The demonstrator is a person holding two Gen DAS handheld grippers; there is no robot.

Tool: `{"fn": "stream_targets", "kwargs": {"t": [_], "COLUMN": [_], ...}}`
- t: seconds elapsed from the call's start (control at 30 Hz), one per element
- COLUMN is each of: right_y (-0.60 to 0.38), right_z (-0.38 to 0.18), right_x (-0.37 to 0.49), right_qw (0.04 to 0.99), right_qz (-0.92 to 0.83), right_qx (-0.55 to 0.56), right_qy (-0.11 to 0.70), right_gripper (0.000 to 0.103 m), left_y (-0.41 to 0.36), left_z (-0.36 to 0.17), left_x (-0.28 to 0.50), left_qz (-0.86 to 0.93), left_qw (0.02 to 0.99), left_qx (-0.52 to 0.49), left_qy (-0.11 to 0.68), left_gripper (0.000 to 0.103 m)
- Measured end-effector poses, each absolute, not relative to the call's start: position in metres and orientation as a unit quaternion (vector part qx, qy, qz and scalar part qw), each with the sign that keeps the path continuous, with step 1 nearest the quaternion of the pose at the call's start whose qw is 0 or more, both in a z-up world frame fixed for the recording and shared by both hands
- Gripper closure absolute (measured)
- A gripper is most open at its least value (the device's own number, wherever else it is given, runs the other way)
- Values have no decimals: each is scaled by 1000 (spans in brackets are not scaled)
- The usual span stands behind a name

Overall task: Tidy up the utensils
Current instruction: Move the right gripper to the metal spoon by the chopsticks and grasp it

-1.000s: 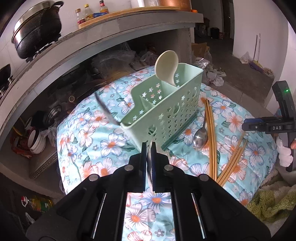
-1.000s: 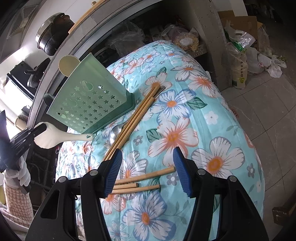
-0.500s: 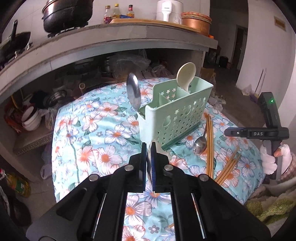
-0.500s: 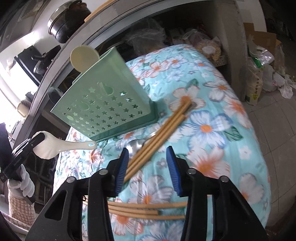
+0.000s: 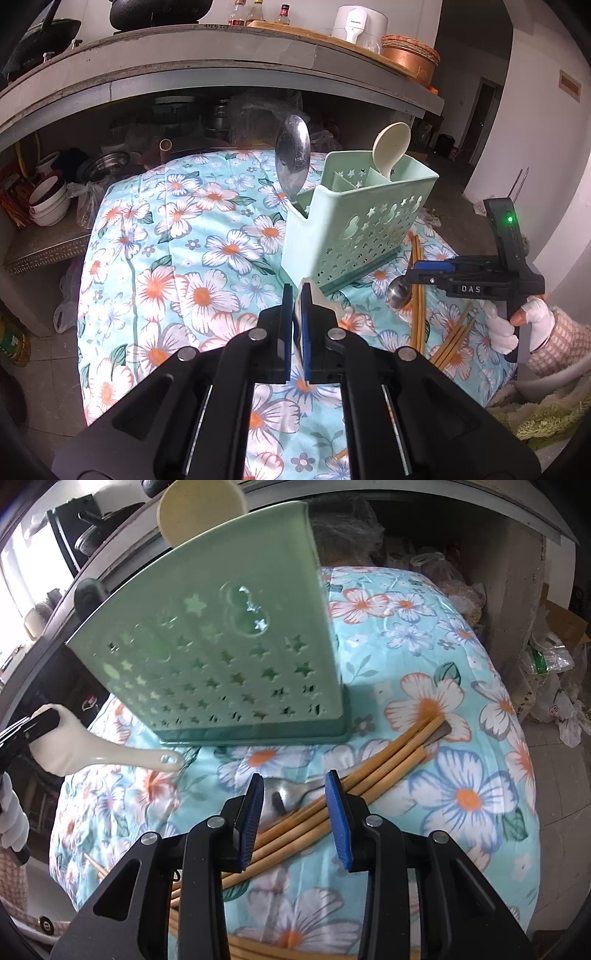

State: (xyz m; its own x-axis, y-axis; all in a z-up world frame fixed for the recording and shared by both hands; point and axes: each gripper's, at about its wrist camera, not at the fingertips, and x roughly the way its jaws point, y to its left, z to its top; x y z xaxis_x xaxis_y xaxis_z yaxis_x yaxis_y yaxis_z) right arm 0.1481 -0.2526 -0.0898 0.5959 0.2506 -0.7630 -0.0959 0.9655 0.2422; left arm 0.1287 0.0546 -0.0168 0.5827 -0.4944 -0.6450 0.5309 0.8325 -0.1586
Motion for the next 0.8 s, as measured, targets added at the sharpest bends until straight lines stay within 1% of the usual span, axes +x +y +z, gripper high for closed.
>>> {"fn": "stream_targets", "kwargs": {"t": [0.13, 0.27, 0.37, 0.47, 0.6, 0.63, 0.67, 0.73, 0.8], "right_y": [-253, -258, -264, -262, -241, -230, -223, -206, -193], "right_z": [-92, -98, -99, -98, -95, -96, -98, -103, -106], "right_x": [157, 155, 148, 143, 138, 139, 139, 137, 133], "right_qw": [884, 874, 872, 872, 873, 870, 866, 855, 841], "right_qz": [100, 95, 85, 79, 84, 85, 87, 90, 101], "right_qx": [80, 98, 107, 88, -14, -70, -111, -209, -290], "right_qy": [450, 467, 471, 475, 480, 480, 480, 466, 445], "right_gripper": [80, 81, 85, 85, 83, 81, 79, 70, 66], "left_y": [58, 61, 62, 63, 61, 61, 61, 61, 62], "left_z": [-20, -25, -28, -29, -28, -28, -28, -28, -29], "left_x": [131, 133, 134, 135, 136, 137, 137, 137, 137], "left_qz": [-289, -290, -291, -294, -297, -297, -298, -297, -295], "left_qw": [888, 886, 885, 884, 883, 883, 883, 883, 884], "left_qx": [19, 11, 8, 7, 7, 7, 8, 7, 5], "left_qy": [358, 361, 364, 365, 363, 363, 362, 363, 364], "left_gripper": [100, 100, 100, 100, 100, 100, 100, 100, 100]}}
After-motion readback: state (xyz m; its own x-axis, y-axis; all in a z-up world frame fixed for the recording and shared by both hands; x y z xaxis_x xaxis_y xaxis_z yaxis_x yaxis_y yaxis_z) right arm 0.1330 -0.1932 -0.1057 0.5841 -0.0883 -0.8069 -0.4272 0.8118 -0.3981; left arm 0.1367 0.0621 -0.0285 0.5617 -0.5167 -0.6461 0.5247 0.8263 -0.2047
